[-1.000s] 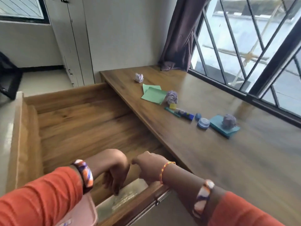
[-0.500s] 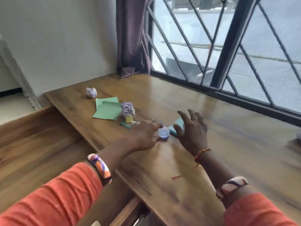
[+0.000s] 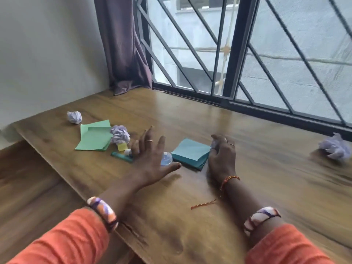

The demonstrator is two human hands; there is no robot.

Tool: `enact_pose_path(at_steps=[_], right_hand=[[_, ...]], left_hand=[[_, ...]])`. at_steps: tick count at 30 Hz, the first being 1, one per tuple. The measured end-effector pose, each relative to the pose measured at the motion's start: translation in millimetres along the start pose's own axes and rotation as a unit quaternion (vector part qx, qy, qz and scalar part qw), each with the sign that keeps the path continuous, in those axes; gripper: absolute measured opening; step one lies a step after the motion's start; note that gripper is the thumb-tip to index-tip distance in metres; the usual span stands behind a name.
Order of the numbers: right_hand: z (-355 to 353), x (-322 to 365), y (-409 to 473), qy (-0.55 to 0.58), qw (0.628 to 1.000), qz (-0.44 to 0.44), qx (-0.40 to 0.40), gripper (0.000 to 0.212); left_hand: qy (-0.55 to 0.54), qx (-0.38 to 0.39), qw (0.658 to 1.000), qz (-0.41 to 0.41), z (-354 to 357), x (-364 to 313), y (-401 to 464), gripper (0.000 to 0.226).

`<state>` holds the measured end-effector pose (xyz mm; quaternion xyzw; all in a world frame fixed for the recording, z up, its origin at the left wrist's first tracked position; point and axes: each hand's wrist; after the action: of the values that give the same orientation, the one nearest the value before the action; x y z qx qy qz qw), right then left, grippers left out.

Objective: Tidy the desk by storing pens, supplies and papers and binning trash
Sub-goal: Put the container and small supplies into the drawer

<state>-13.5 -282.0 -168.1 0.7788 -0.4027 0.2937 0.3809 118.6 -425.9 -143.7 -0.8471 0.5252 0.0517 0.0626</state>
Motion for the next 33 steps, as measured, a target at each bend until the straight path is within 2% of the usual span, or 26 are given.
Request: enact_pose_path(at_steps=[2,4,6,8,11,13,15,17,20,24,26,29,33], right_hand=[[2.2,-1.6,2.1,-0.007,0.999,0.031,0.015,0.039],[2.6,-0.3,3.2,-0.026,0.998,0.047,0.036,0.040],[-0.5,4.9,0.8,-0.058,0.995,0.064,0.049,0.042],[-3.3,11.5,-4.5,-0.108,0.990,0.066,0.056,0.047],[-2.1,18.3,-12.0,-0.182,0.982,-0.022,0.049,0.046],[1.7,19.1,-15.1,-0.229,0.967,-0.092,0.068,0.039],[2.9,18.9,-17.5,-0.275,0.948,-0.125,0.105,0.041],[2.3,20.5,-19.0,-0.292,0.933,-0.134,0.160,0.046],[1.4,22.1,-18.1,-0.259,0.930,-0.128,0.228,0.052],[3.9,23.4,-18.1,-0.272,0.924,-0.139,0.229,0.058],[6.4,21.9,-20.3,-0.285,0.920,-0.147,0.224,0.056],[6.2,22.4,-23.7,-0.289,0.922,-0.164,0.197,0.052],[7.1,25.9,-20.3,-0.283,0.918,-0.150,0.232,0.070]], left_hand=[[-0.050,-0.096,0.994,-0.005,13.5,3.6,-9.4,0.103],[-0.100,-0.171,0.980,-0.029,20.1,5.0,-15.6,0.089],[-0.143,-0.208,0.966,-0.060,21.5,9.2,-13.7,0.080],[-0.186,-0.213,0.955,-0.092,22.8,15.9,-9.5,0.078],[-0.259,-0.250,0.924,-0.130,21.8,22.5,-6.9,0.070],[-0.308,-0.264,0.892,-0.200,19.0,23.4,-7.9,0.055],[-0.336,-0.273,0.863,-0.260,16.7,26.7,-7.4,0.051],[-0.336,-0.273,0.857,-0.280,14.4,37.7,-8.3,0.047],[-0.307,-0.264,0.862,-0.306,4.0,71.5,-13.2,0.041],[-0.216,-0.158,0.921,-0.282,-10.7,126.5,-17.5,0.050],[-0.182,-0.109,0.940,-0.268,-12.0,149.7,-12.3,0.051],[-0.160,-0.082,0.944,-0.278,-13.0,177.2,2.0,0.052],[-0.180,-0.065,0.930,-0.313,-19.6,197.0,30.5,0.052]])
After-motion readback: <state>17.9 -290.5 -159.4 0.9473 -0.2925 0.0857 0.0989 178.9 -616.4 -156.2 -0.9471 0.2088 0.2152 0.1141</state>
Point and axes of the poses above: each hand's wrist, its own y-axis towards the middle knuckle, its own z-axis out of the palm, x = y × z, and after that the axes turned 12 degrees about x, right-handed
